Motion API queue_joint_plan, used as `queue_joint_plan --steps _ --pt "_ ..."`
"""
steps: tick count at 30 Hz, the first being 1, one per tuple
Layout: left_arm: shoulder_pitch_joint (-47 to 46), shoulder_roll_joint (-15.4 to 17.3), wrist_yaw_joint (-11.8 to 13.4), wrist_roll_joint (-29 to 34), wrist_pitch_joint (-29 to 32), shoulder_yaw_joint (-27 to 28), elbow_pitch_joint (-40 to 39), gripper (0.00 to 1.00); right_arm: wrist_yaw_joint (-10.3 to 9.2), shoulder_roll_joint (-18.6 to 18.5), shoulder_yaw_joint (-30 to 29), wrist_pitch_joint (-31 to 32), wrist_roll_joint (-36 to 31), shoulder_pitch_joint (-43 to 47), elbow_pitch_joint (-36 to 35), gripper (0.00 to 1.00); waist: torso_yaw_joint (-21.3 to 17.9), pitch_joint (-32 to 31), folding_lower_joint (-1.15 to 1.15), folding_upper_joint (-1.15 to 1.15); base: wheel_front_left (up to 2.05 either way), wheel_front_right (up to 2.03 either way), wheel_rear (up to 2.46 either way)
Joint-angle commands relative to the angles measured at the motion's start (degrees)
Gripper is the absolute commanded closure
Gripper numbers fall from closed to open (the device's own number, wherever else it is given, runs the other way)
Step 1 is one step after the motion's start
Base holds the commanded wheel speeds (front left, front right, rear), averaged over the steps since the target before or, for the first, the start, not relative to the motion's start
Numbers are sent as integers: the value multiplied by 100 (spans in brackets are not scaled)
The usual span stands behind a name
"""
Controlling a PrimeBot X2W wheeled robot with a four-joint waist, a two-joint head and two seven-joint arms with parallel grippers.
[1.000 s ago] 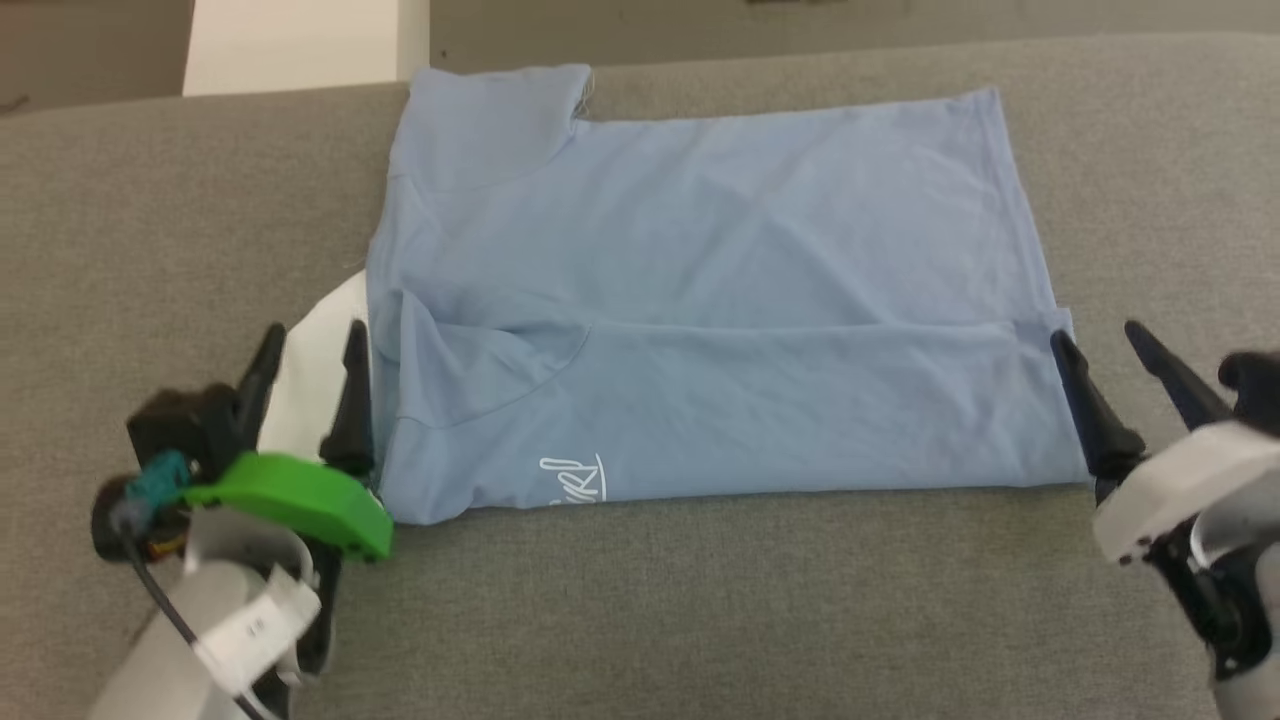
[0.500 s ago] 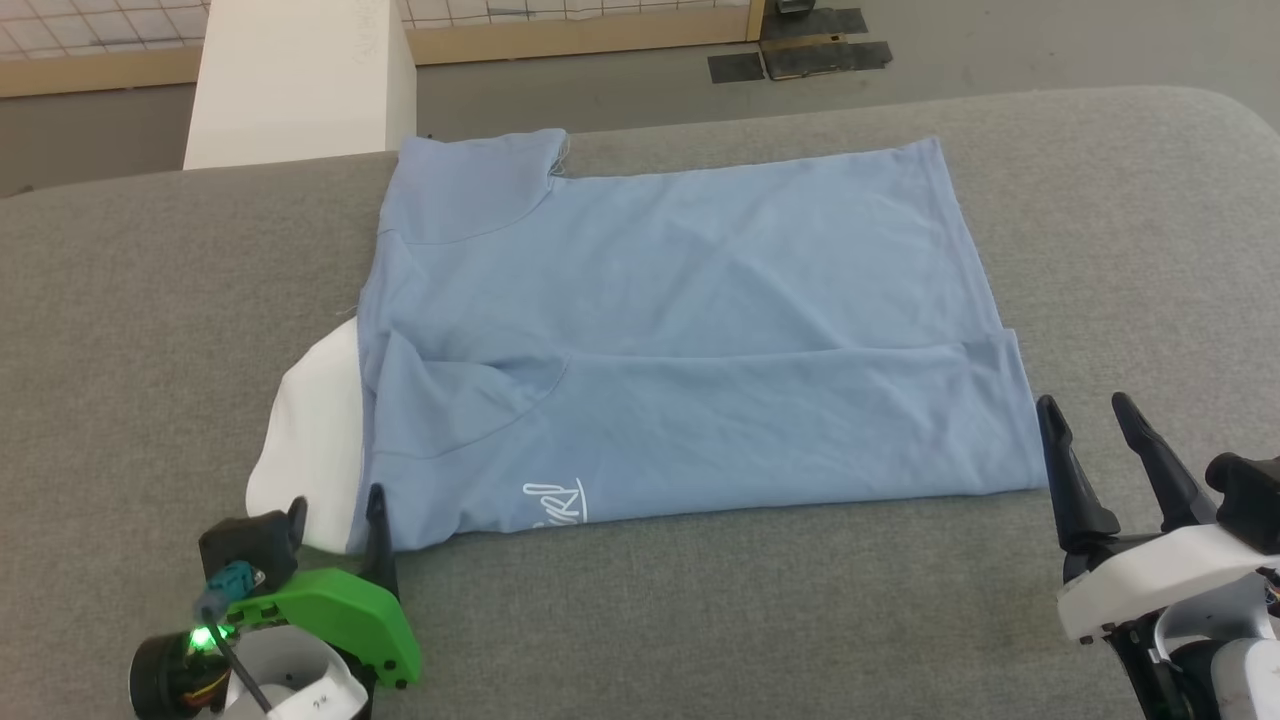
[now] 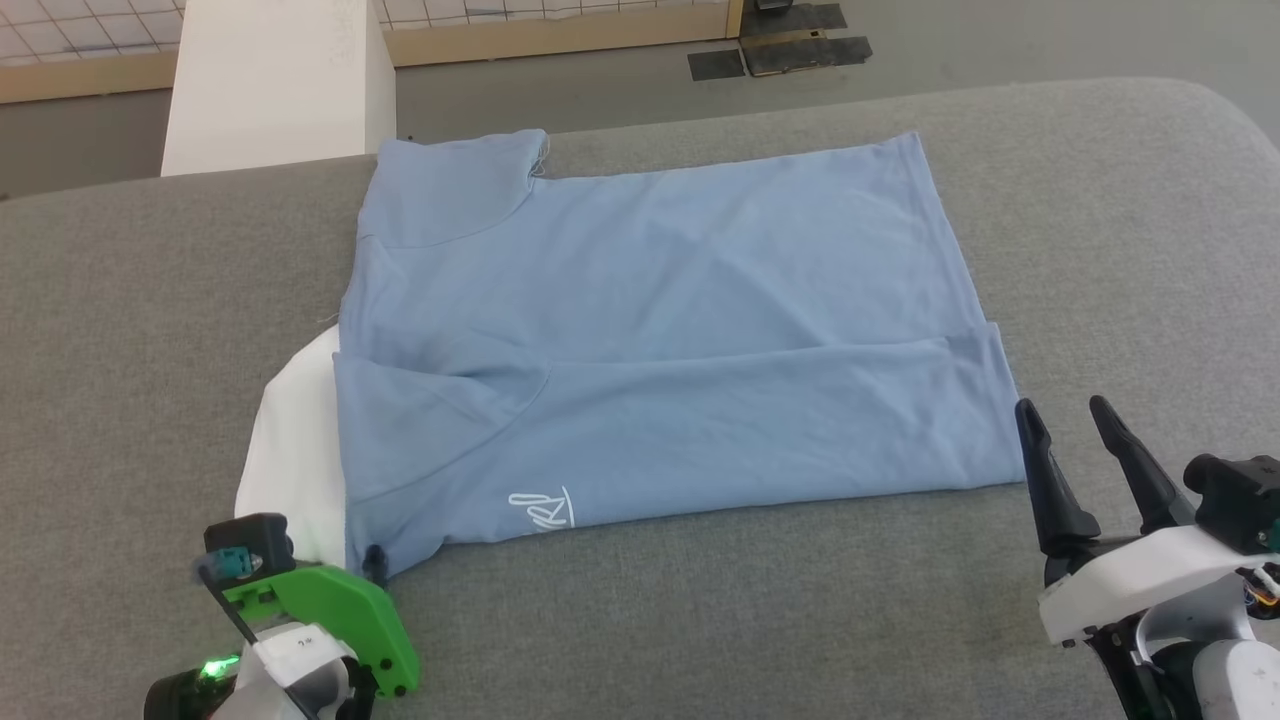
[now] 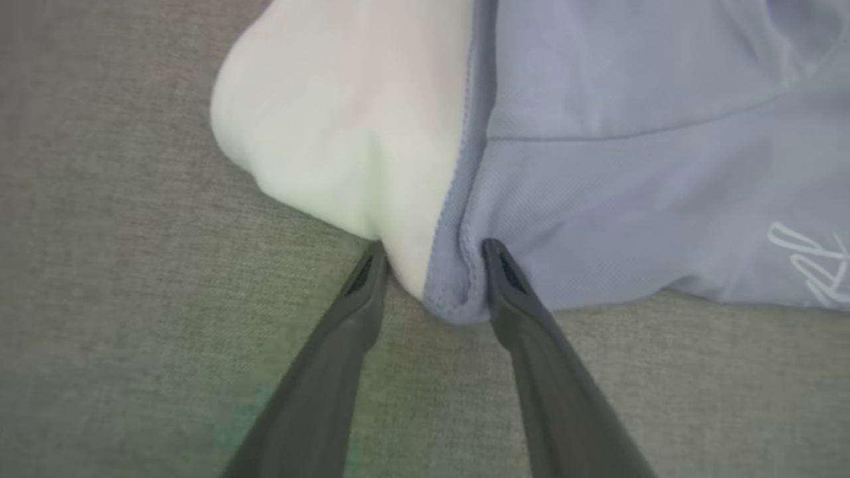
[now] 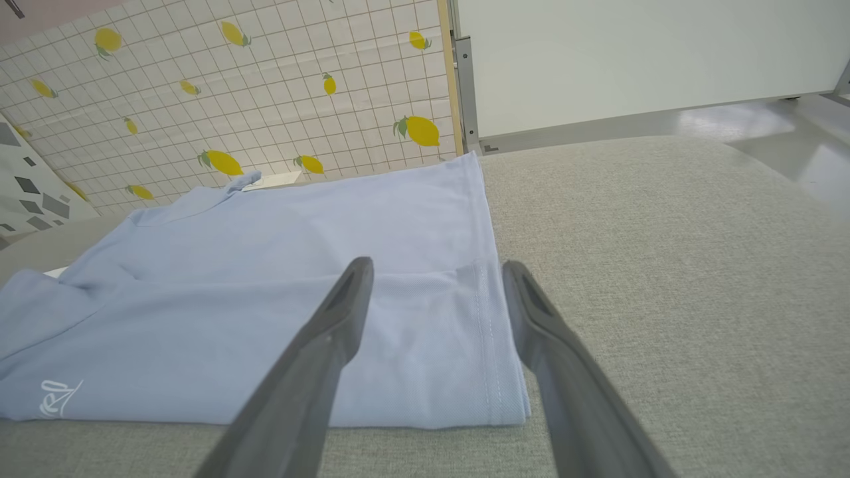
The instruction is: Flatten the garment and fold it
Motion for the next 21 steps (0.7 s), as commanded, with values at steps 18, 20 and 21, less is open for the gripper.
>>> queue_joint_plan --steps 18,20,21 --pt "-106 -32 -303 -104 58 -206 24 100 -9 345 -799 2759 -618 -1181 1478 0 129 203 0 0 0 0 0" --pt "-146 -39 -333 -92 40 -227 15 100 -9 374 -865 3214 -802 -1304 1552 0 163 242 0 0 0 0 0" --pt "-161 -44 -344 -87 29 -235 15 100 -9 390 -903 3411 -859 -1345 1569 0 180 257 0 0 0 0 0"
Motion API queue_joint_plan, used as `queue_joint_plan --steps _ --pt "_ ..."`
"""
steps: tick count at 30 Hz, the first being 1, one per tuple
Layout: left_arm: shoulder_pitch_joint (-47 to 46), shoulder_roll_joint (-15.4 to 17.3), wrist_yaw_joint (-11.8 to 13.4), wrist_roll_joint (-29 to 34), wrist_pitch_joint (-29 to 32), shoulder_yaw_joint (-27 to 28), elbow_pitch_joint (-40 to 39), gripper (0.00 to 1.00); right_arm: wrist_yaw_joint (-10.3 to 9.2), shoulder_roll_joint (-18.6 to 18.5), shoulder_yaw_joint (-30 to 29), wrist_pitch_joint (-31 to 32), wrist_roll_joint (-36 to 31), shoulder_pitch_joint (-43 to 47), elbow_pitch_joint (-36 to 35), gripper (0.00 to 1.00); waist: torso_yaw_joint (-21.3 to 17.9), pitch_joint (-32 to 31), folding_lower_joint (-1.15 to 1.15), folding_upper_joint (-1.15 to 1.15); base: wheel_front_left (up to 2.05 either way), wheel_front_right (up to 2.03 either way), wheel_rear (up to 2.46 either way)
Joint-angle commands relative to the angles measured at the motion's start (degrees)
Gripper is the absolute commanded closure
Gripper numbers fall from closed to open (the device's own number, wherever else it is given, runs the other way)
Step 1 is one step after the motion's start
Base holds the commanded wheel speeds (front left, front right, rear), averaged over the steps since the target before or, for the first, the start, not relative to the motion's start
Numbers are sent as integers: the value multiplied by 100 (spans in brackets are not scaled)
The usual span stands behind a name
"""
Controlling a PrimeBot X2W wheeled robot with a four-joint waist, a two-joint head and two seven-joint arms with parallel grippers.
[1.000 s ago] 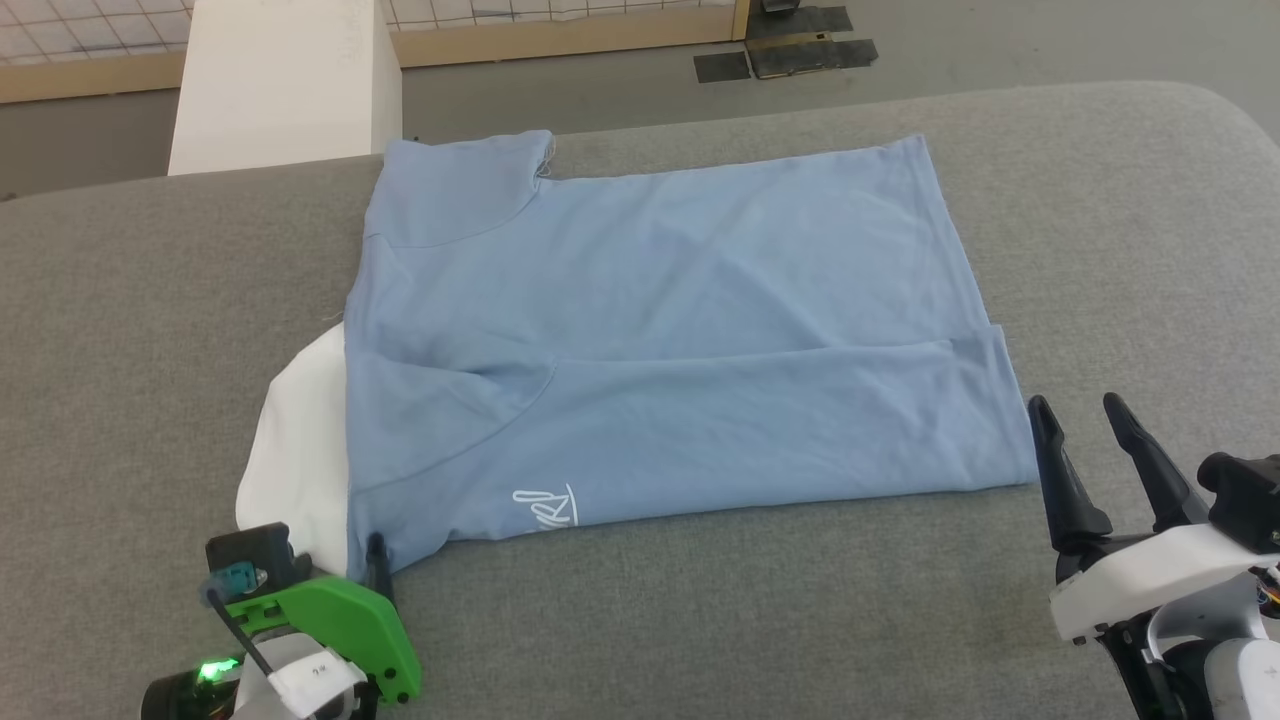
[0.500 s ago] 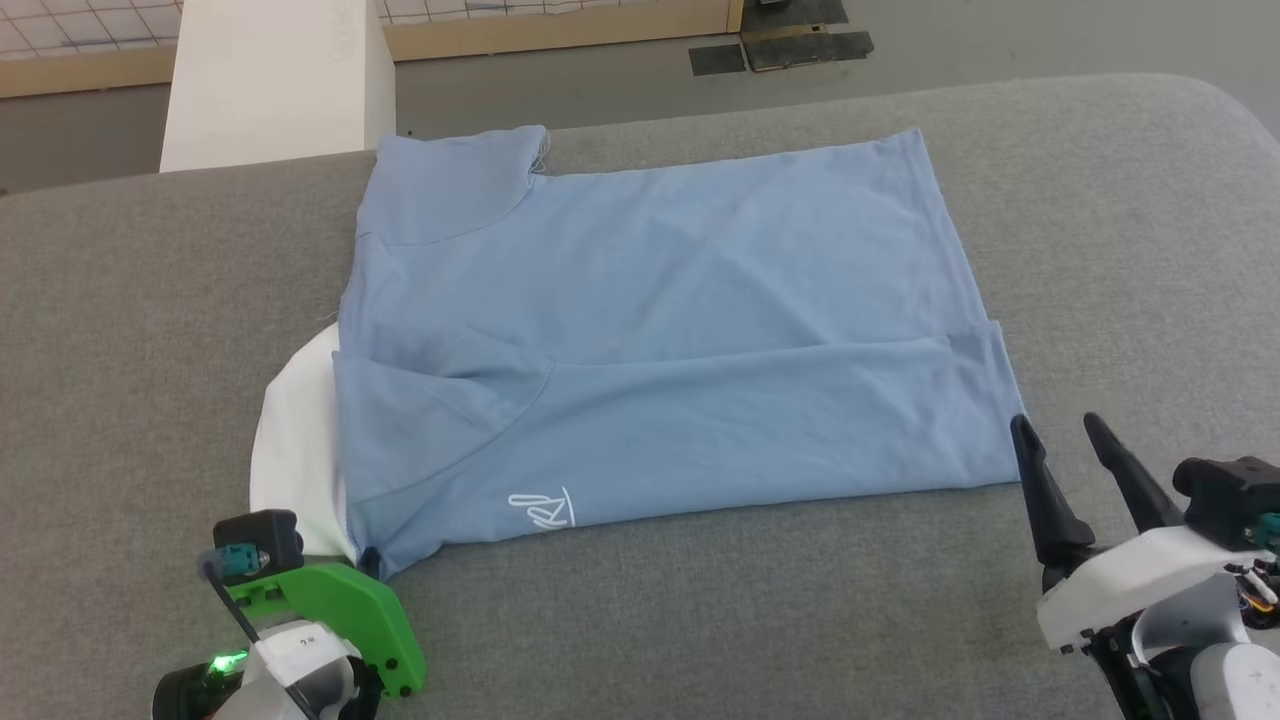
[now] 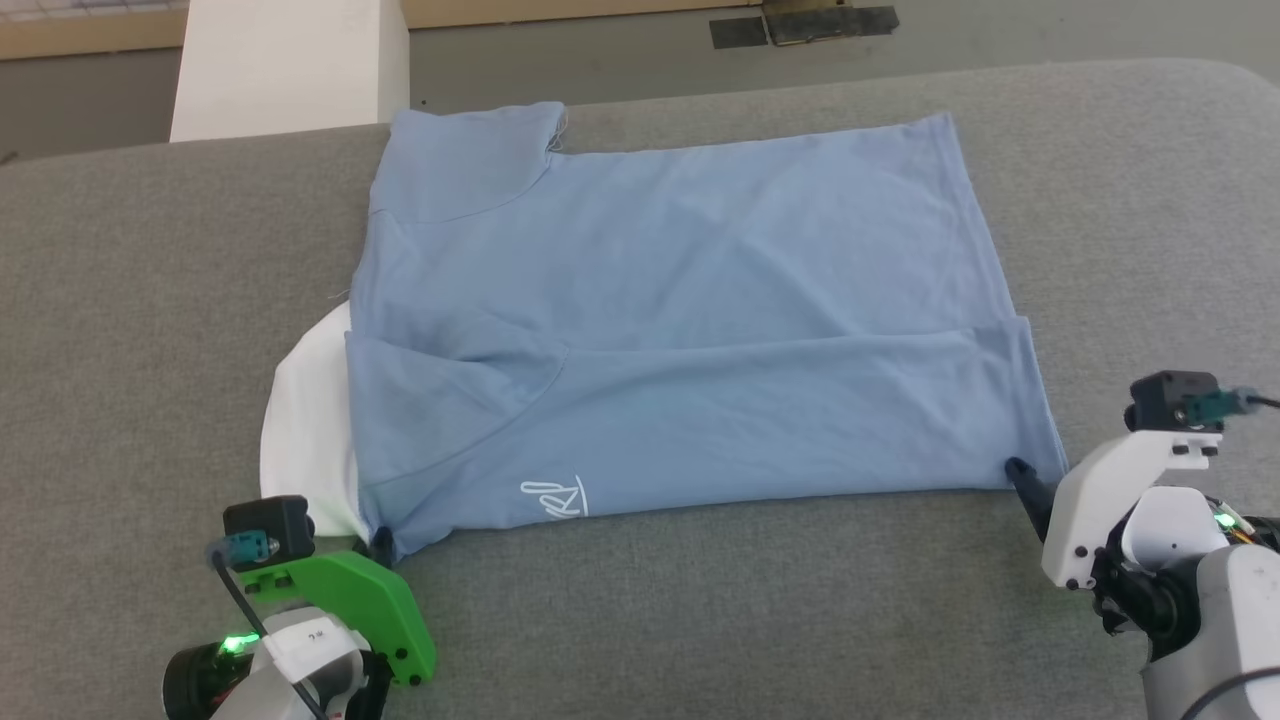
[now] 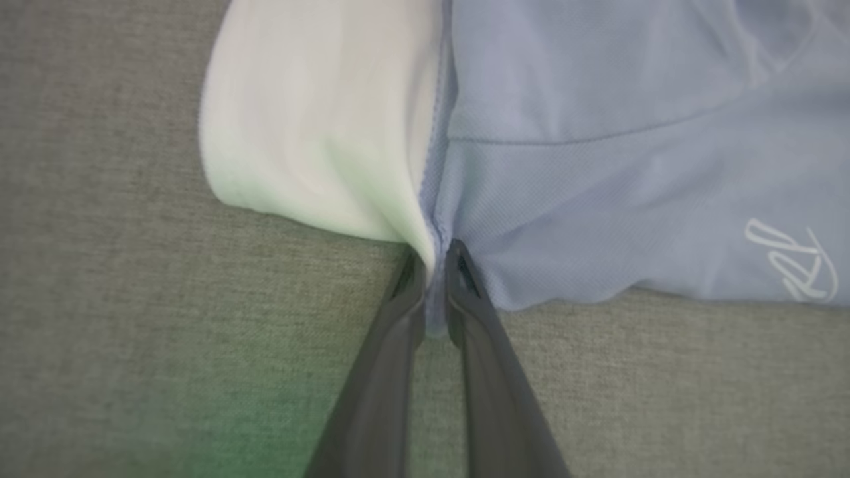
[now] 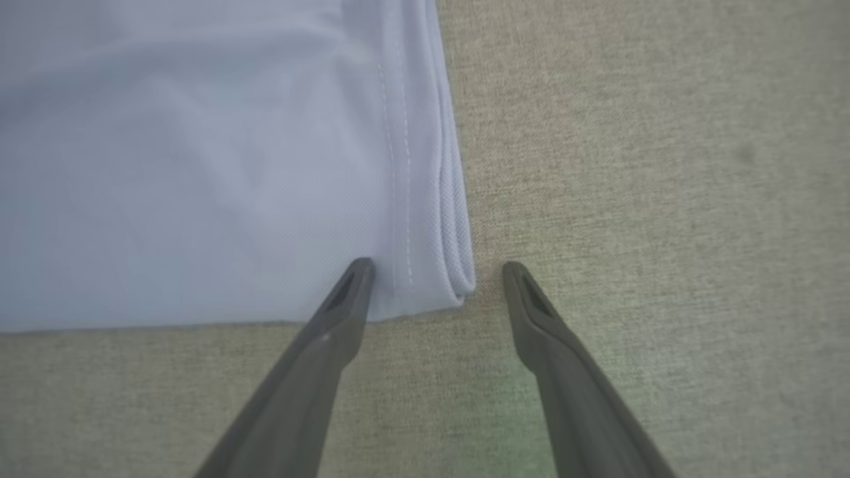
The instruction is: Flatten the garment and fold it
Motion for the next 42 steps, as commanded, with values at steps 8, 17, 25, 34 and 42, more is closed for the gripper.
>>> queue_joint_plan --steps 8,17,25,34,42 --pt "-39 -78 -101 -2 -73 -125 141 100 -9 170 -225 1192 -349 -150 -287 100 118 64 0 0 0 0 0" --pt "119 43 -102 66 -314 -77 75 100 -9 169 -246 834 -242 180 -791 100 117 -166 0 0 0 0 0" --pt "830 398 265 92 -159 -11 -628 100 -9 198 -391 750 -71 968 -1600 100 100 -421 0 0 0 0 0" --pt "1274 507 448 22 81 -99 -1160 100 -9 268 -555 884 57 1617 -1761 100 154 -335 0 0 0 0 0" --pt "1034 271 166 -71 -7 -235 -634 95 -9 291 -435 562 68 1384 -1009 100 123 -186 0 0 0 0 0"
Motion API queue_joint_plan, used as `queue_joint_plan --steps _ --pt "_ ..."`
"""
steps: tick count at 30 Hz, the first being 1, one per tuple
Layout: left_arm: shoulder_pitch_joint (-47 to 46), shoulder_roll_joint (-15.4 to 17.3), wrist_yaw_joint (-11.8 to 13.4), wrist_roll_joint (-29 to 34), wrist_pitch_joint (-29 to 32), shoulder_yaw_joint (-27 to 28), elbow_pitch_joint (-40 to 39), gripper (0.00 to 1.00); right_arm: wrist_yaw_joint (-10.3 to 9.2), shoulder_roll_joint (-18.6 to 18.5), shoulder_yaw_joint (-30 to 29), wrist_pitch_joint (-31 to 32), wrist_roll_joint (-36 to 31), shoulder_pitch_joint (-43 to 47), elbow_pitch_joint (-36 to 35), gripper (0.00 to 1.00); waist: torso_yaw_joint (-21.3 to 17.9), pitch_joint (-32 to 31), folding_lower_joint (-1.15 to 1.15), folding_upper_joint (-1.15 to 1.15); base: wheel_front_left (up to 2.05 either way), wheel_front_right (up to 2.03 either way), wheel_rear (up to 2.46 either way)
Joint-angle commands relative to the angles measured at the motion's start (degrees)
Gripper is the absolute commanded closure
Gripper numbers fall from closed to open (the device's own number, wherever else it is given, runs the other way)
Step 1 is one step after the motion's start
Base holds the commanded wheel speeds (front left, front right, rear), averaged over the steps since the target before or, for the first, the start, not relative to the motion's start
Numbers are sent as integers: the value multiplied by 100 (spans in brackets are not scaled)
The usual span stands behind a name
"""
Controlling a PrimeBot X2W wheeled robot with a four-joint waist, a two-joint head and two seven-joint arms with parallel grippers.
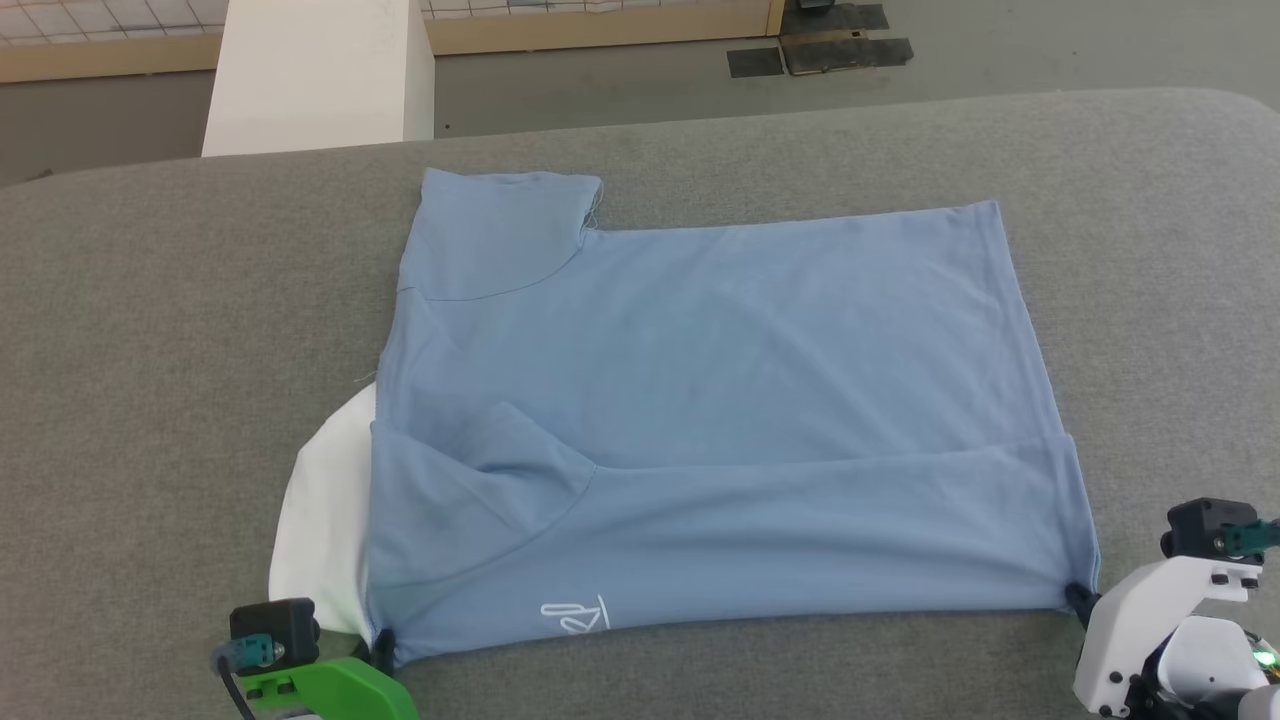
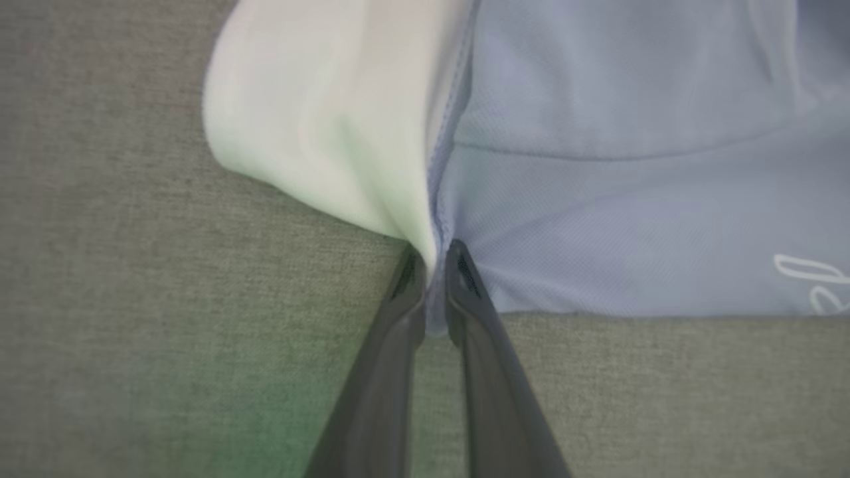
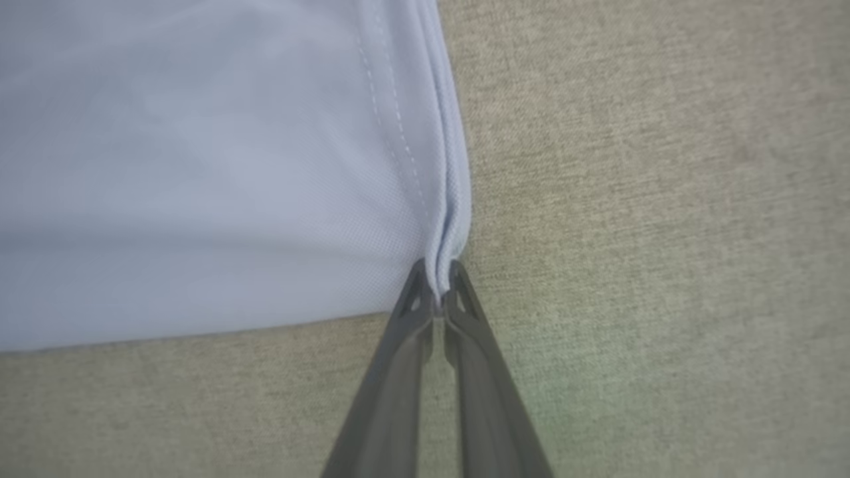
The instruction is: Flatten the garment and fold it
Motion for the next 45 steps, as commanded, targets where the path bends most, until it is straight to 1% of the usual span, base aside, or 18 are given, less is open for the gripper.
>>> queue_joint_plan --steps 1,2,3,4,7,11,16,20,24,27,29,30,31,36,38,40,43,45 --pt "-59 -99 -65 -124 9 -58 168 64 -10 16 20 -101 36 -91 124 100 -10 8 0 0 0 0 0" --pt "-68 -138 -95 -157 -29 -46 184 0 -10 17 43 -181 77 -117 163 53 -11 5 0 0 0 0 0" --pt "-75 -158 -104 -173 -63 -28 189 0 -10 18 67 -241 111 -126 169 20 -10 -3 0 0 0 0 0" --pt "-75 -171 -122 -194 -85 -17 178 0 -10 18 80 -337 141 -126 156 0 -9 -14 0 0 0 0 0" --pt "-78 -142 -154 -202 -193 55 39 0 -10 8 144 -743 285 -94 14 0 -5 -57 0 0 0 0 0" --pt "-145 49 -140 66 -697 275 -462 0 -10 -146 405 -1723 514 -19 -255 0 -81 -66 0 0 0 0 0" --pt "-464 494 -252 657 -1462 560 -940 0 -10 -373 809 -3070 587 -13 -441 0 -275 48 0 0 0 0 0" --pt "-962 724 -476 927 -1781 670 -977 0 -10 -538 1152 -3996 586 -132 -505 0 -453 263 0 0 0 0 0" --pt "-1838 849 -831 1040 -1670 616 -665 0 -10 -699 1424 -4526 583 -364 -469 0 -597 603 0 0 0 0 0" --pt "-2766 924 -1182 1008 -1408 608 -205 0 -10 -805 1619 -4653 624 -633 -460 0 -730 958 0 0 0 0 0" --pt "-3331 858 -1382 770 -1240 713 138 0 -10 -837 1752 -4700 670 -843 -464 0 -871 1178 0 0 0 0 0" --pt "-3568 902 -1464 741 -1142 732 301 0 -10 -849 1812 -4732 679 -937 -466 0 -940 1266 0 0 0 0 0" --pt "-3853 1030 -1576 785 -938 693 512 0 -10 -853 1883 -4778 696 -1053 -473 0 -1032 1390 0 0 0 0 0" --pt "-4989 1376 -1890 777 189 551 1324 0 -10 -817 2092 -4979 792 -1436 -453 0 -1371 1880 0 0 0 0 0" --pt "-5346 1442 -1918 692 680 543 1569 0 -10 -784 2180 -5040 818 -1542 -404 0 -1502 2046 0 0 0 0 0" --pt "-5636 1462 -1860 573 1120 584 1784 0 -10 -747 2262 -5096 847 -1620 -334 0 -1614 2171 0 0 0 0 0" --pt "-5925 1366 -1580 332 1716 703 2055 0 -10 -682 2323 -5173 900 -1683 -189 0 -1744 2296 0 0 0 0 0" --pt "-6013 1380 -1462 266 2172 656 2154 0 -10 -636 2335 -5218 938 -1710 -101 0 -1820 2354 0 0 0 0 0"
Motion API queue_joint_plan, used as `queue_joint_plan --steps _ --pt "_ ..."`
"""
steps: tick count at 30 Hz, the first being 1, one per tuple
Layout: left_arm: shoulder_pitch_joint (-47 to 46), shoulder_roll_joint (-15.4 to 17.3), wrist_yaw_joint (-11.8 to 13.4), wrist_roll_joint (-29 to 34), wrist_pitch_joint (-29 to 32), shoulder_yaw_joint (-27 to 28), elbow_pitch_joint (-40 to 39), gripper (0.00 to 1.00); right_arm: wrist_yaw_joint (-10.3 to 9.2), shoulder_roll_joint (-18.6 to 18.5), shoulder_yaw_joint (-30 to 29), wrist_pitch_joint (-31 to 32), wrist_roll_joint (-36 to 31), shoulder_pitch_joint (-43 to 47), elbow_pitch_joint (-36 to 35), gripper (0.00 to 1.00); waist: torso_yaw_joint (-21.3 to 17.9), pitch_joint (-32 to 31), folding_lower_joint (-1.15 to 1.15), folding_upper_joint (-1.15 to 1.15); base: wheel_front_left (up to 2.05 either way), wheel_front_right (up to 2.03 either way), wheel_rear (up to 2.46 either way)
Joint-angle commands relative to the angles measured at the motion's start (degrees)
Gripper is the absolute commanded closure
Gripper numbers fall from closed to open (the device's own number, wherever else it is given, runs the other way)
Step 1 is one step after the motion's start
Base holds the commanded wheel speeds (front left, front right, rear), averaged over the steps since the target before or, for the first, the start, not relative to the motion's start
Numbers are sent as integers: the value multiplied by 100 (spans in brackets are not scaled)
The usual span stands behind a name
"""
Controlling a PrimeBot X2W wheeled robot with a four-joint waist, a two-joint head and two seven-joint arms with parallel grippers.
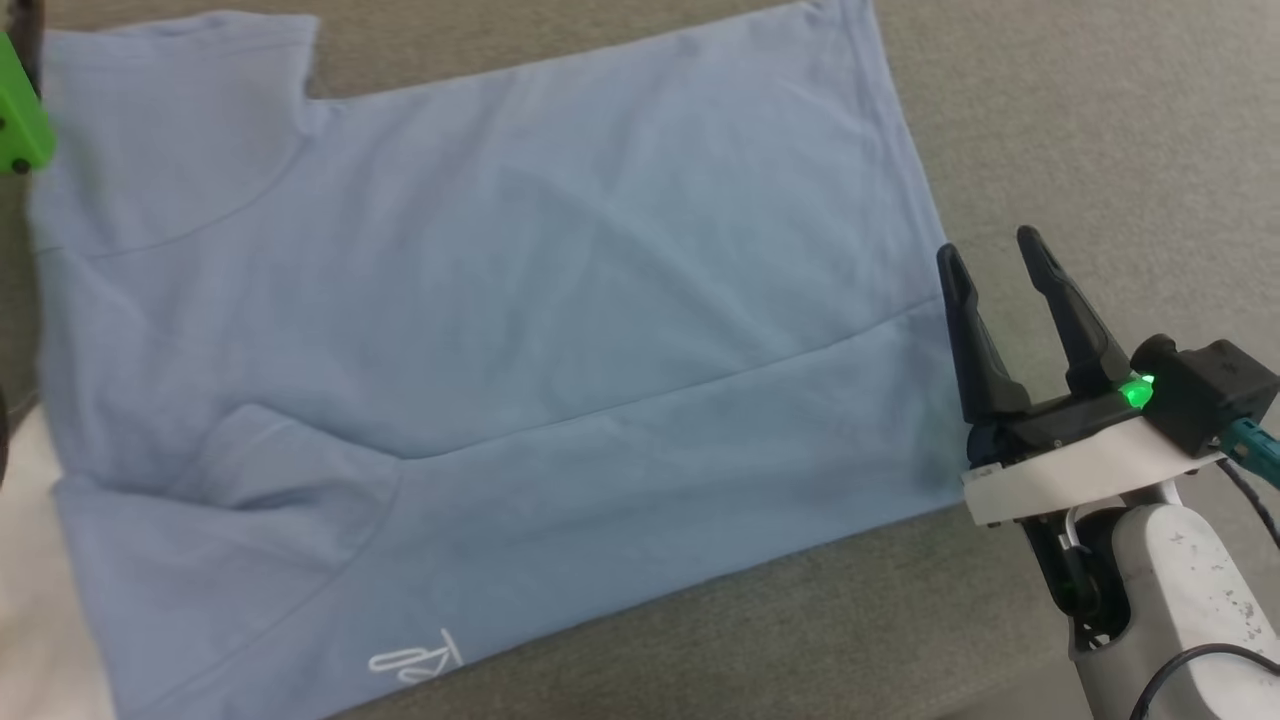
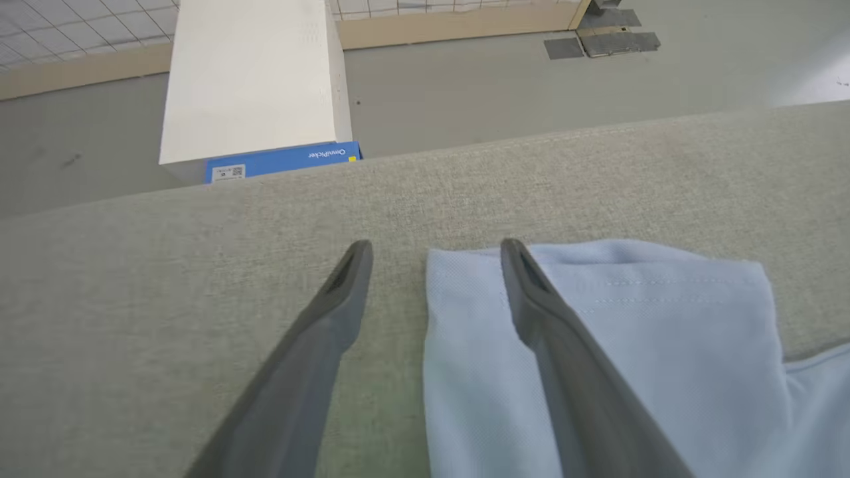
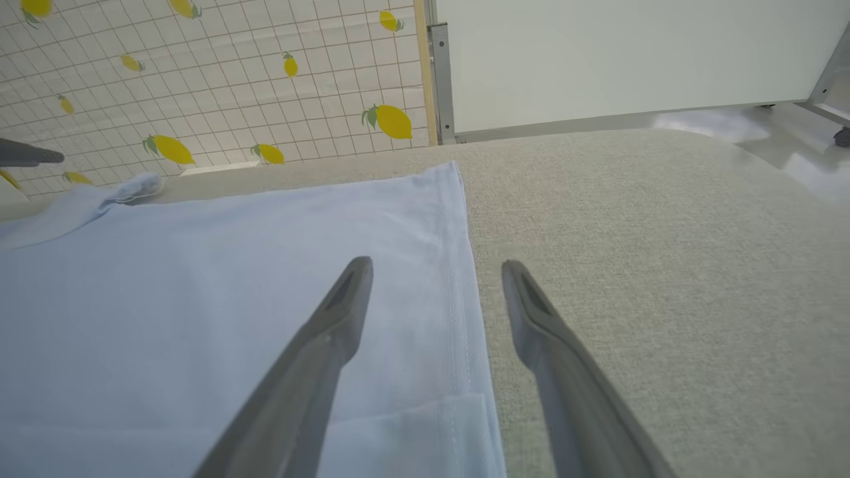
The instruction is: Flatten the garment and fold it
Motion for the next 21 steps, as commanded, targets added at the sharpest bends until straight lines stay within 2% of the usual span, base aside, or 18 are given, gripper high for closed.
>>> queue_joint_plan --steps 1,10,11,12,13,17,21 --pt "-100 -14 115 -86 207 -10 50 0 -9 38 11 -58 49 -112 47 0 -401 392 -2 0 0 0 0" --pt "-118 195 1000 47 1528 -189 123 0 -9 97 78 -191 86 -206 197 0 -508 485 -2 0 0 0 0" --pt "-102 224 1068 71 1620 -210 89 6 -9 94 85 -193 86 -221 199 0 -503 484 -2 0 0 0 0" --pt "-79 259 1123 106 1713 -248 26 71 -9 82 95 -195 89 -243 198 0 -492 483 -2 0 0 0 0" --pt "-57 283 1152 122 1783 -276 -50 100 -9 60 114 -182 90 -276 194 0 -479 484 -2 0 0 0 0" --pt "11 281 1182 62 1874 -283 -329 100 -9 -110 150 -10 27 -653 182 0 -414 492 -2 0 0 0 0" --pt "-10 268 1142 84 1917 -362 -505 100 -9 -261 232 576 8 -1489 287 0 -321 520 -2 0 0 0 0"
